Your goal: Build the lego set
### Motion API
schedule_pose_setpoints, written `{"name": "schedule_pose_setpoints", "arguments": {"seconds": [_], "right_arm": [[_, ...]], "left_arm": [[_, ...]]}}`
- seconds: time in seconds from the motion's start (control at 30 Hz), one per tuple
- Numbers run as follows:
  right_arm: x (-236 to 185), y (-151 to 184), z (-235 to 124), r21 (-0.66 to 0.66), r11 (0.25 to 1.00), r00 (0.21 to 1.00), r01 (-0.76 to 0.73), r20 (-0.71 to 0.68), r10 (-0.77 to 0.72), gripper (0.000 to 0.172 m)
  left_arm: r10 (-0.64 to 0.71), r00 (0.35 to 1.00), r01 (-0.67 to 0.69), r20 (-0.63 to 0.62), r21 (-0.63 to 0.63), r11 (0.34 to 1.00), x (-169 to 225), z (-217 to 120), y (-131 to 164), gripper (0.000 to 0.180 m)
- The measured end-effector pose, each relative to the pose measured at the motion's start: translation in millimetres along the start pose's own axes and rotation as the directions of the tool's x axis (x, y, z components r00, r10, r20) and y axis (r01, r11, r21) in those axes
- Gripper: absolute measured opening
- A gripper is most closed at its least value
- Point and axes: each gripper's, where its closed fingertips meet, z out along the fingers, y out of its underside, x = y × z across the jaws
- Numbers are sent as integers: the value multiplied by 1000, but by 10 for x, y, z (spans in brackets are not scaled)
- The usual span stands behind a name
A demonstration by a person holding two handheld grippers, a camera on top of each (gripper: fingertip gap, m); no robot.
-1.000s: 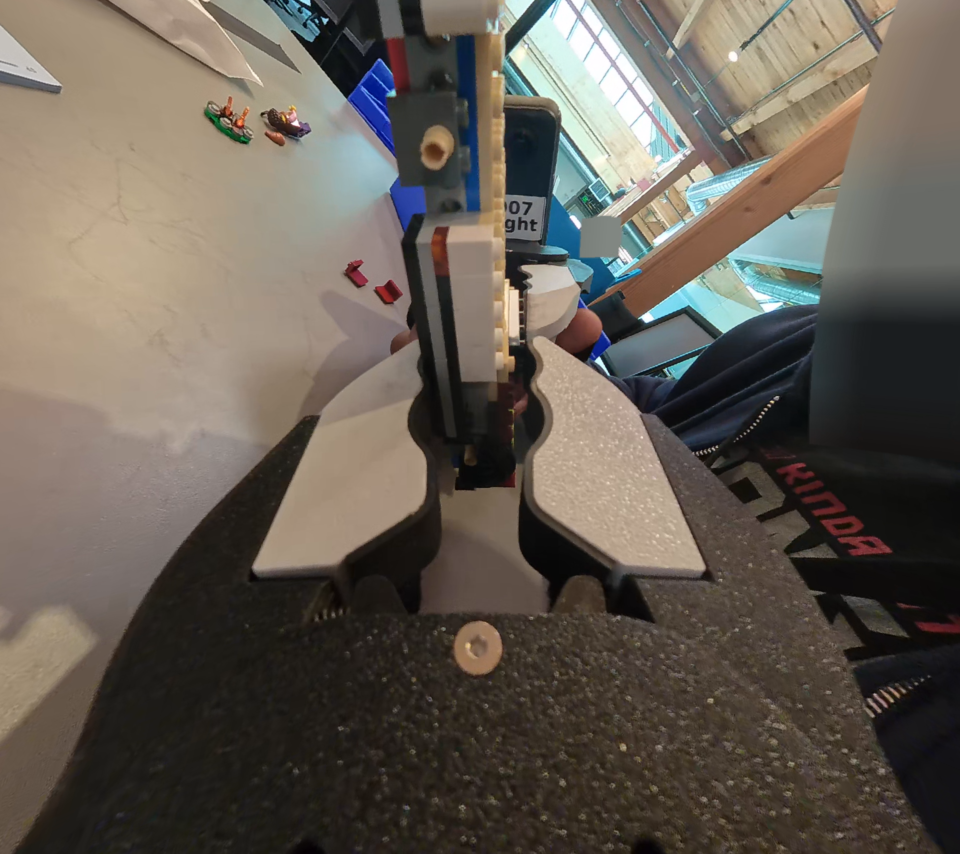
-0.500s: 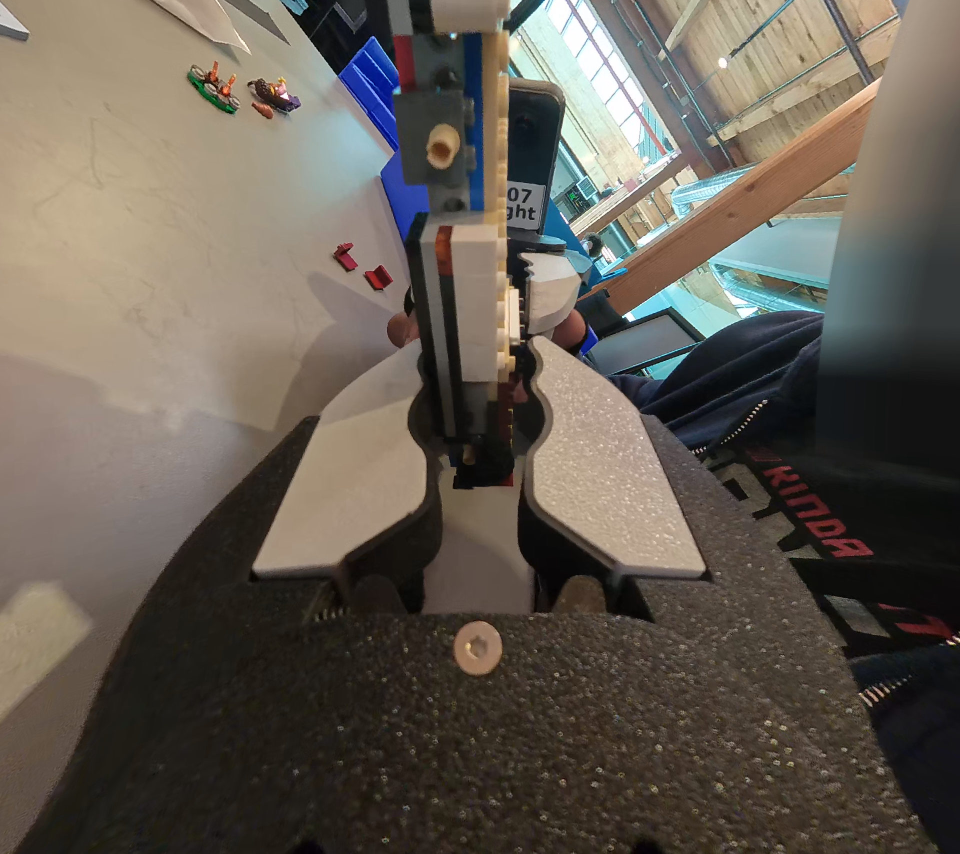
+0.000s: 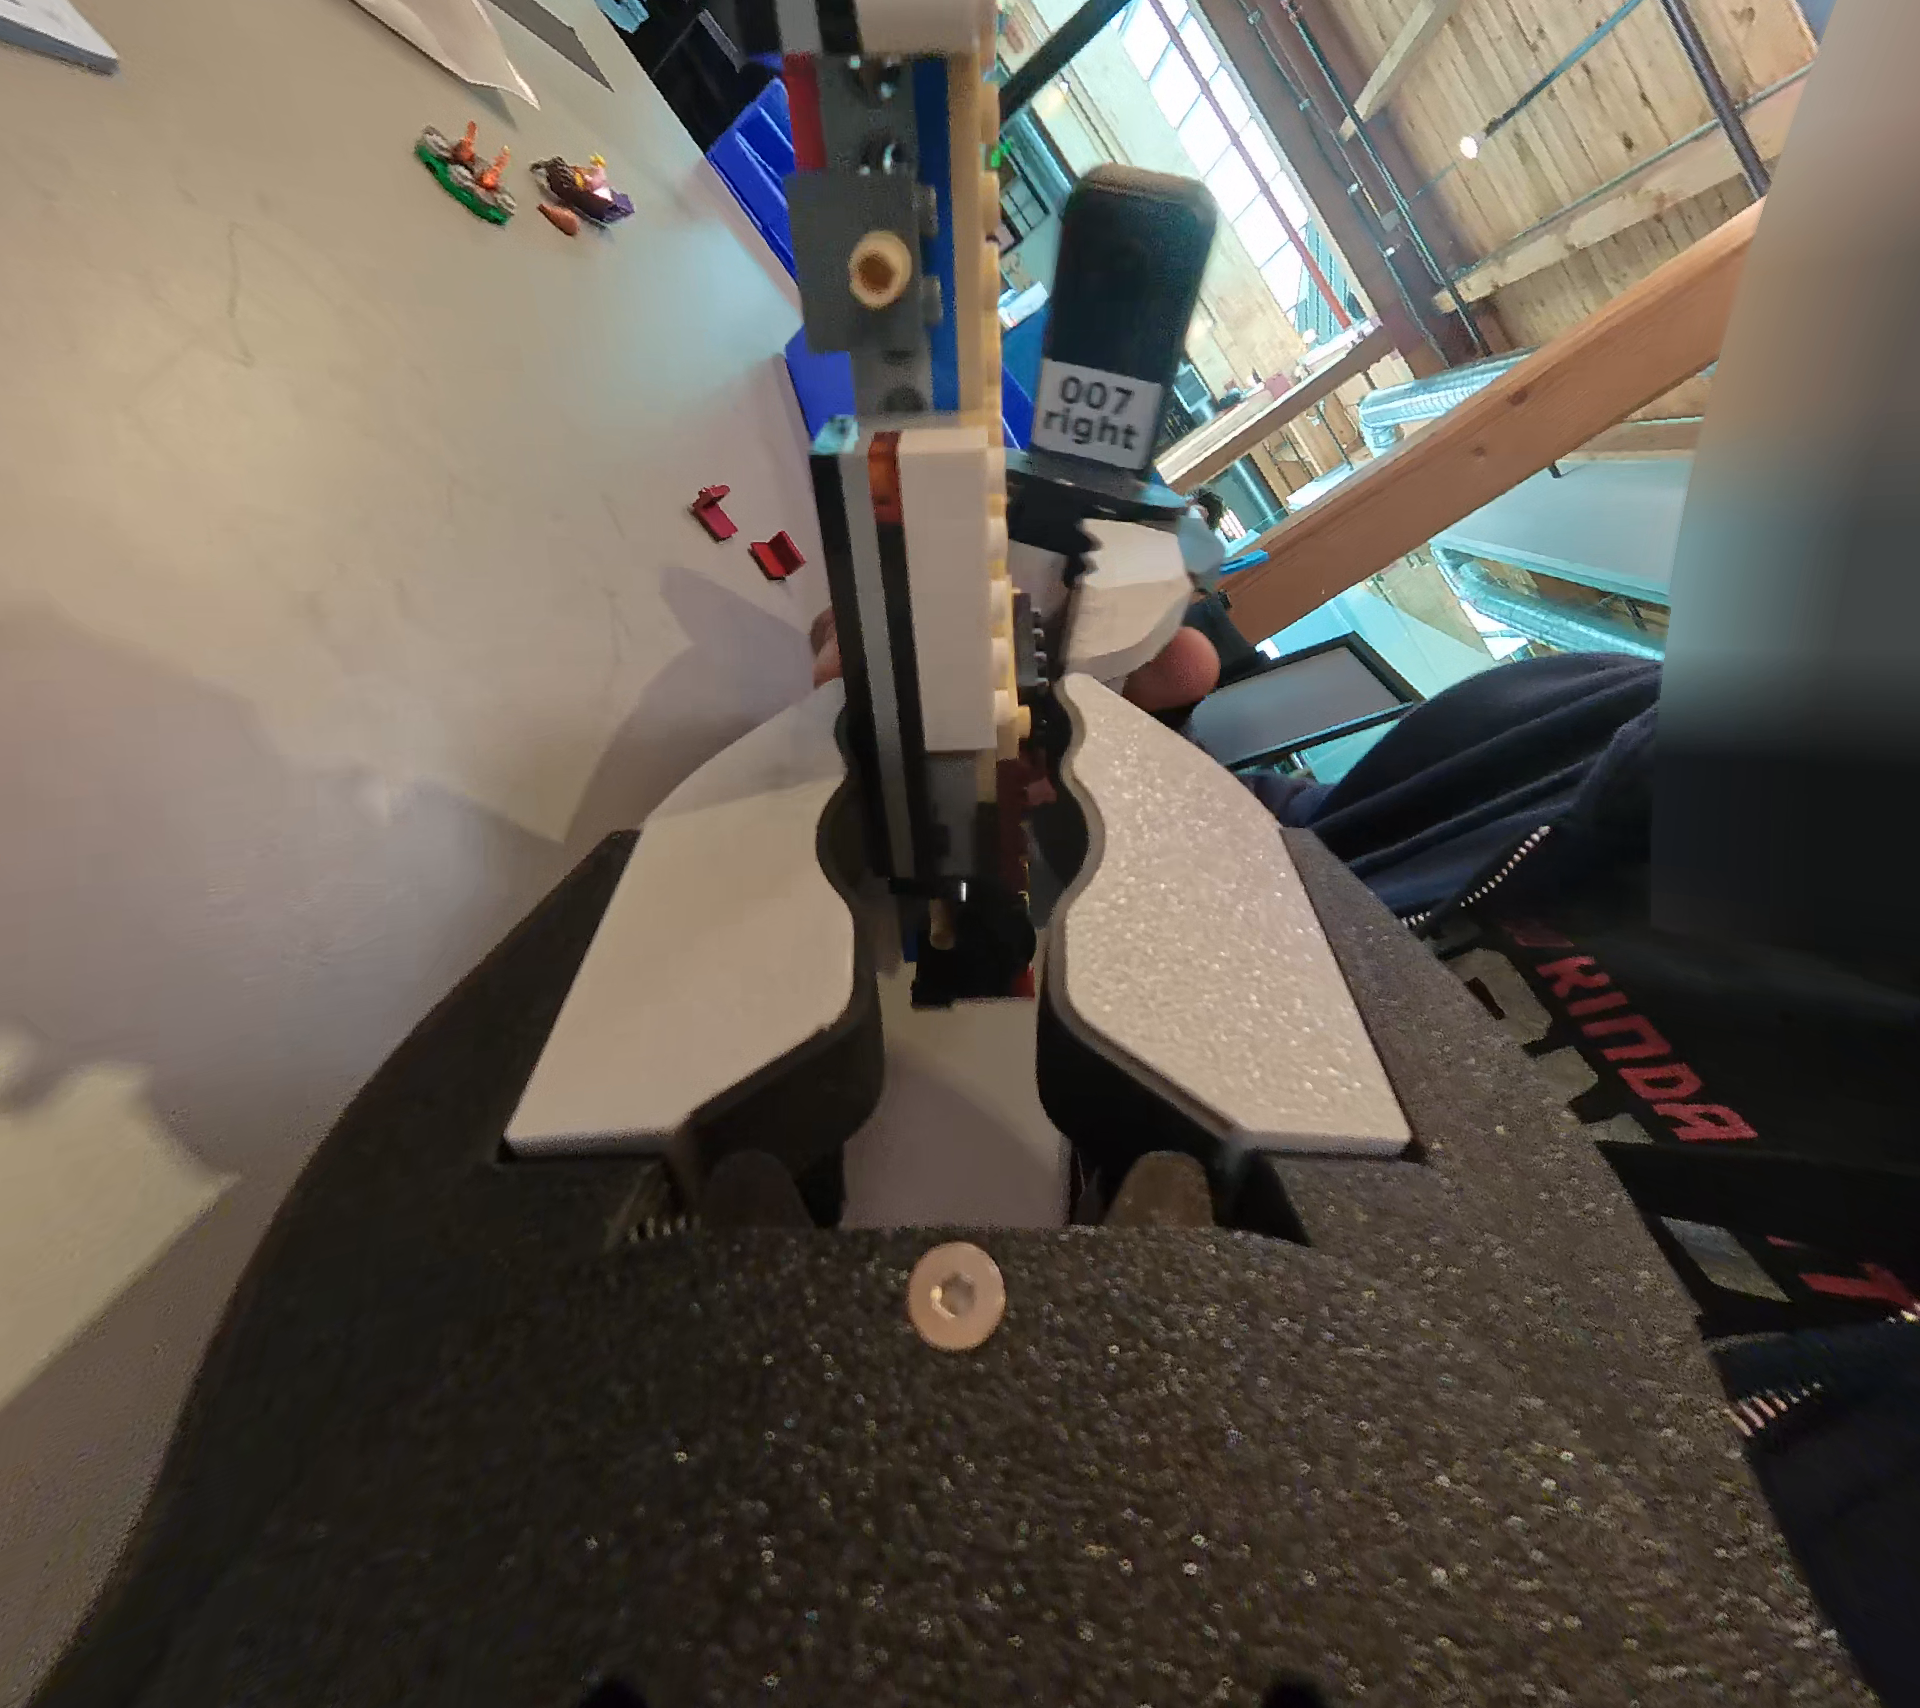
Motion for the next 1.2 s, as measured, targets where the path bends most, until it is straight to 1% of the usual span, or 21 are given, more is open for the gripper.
{"name": "schedule_pose_setpoints", "arguments": {"seconds": [0.03,0.1,0.13,0.2,0.23,0.3,0.4,0.47,0.57,0.67,0.8,0.97,1.2], "right_arm": [[31,-11,-58,-2,1000,998,30,-53,-30,44],[108,-59,-239,2,996,979,88,-183,-86,49],[189,-83,-359,0,993,954,120,-277,-115,49],[382,-108,-614,-30,985,867,167,-471,-162,51],[441,-99,-693,-52,984,830,173,-531,-174,52],[585,-42,-806,-125,978,740,167,-640,-208,54],[788,56,-926,-266,952,598,151,-742,-302,56],[896,90,-986,-310,943,531,123,-782,-327,57],[1020,128,-1037,-368,925,452,96,-812,-370,56],[1078,157,-1028,-390,919,433,50,-821,-372,52],[1143,133,-1081,-453,892,355,18,-831,-429,51],[1153,133,-1102,-462,887,319,15,-839,-442,51],[1149,166,-1212,-409,913,311,-11,-869,-385,51]], "left_arm": [[-10,1000,9,8,10,1000,-24,-23,-16,31],[-19,999,18,30,20,1000,-76,-74,-43,31],[-16,999,16,43,19,1000,-102,-94,-50,31],[-13,998,12,57,14,1000,-140,-116,-60,31],[-22,998,21,52,17,1000,-146,-117,-69,31],[-55,998,54,44,19,998,-169,-107,-79,31],[-119,993,118,26,43,992,-220,-103,-113,31],[-154,988,153,23,59,986,-255,-120,-140,31],[-178,983,176,33,61,983,-296,-138,-149,31],[-229,972,225,55,78,971,-384,-173,-175,31],[-258,965,253,44,84,964,-427,-199,-213,31],[-255,966,251,41,82,965,-431,-196,-221,31],[-248,967,242,54,96,966,-460,-208,-254,31]]}}
